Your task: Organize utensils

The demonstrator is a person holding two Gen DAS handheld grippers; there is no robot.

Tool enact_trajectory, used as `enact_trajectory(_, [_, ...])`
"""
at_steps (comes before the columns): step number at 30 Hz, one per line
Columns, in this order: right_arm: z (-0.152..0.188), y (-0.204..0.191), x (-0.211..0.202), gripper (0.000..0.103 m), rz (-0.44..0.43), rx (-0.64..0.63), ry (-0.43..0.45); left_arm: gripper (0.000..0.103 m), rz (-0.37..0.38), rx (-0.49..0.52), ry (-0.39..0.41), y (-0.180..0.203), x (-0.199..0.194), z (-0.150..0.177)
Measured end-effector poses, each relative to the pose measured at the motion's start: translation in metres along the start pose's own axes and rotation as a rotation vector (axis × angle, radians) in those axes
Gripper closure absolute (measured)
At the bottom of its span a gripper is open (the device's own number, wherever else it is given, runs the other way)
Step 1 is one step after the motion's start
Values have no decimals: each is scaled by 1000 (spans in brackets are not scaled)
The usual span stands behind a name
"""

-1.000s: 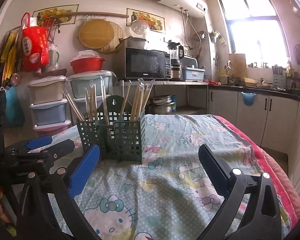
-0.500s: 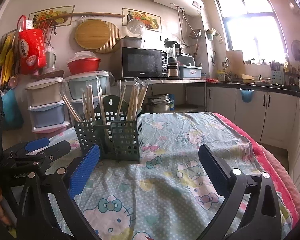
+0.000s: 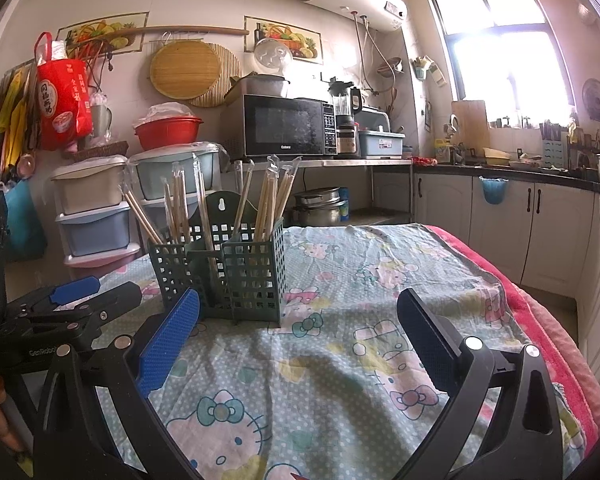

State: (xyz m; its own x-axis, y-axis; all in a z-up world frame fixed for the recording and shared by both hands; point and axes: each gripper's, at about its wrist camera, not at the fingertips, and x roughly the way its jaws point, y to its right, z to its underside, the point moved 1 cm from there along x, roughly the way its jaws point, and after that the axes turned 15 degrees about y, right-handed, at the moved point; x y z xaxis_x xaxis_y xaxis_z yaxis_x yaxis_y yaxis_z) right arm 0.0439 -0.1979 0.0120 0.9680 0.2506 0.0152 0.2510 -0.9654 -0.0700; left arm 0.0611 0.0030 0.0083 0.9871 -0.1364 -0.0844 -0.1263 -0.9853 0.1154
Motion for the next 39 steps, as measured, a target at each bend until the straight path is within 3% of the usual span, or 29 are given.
enact_trajectory(22, [0,0,0,7,1,1,1,11,4,-3,-9,-1,2,2])
enact_trajectory(39, [-3,-2,-3,7,1,-3,10,11,-4,-20,-61,-7,13,7])
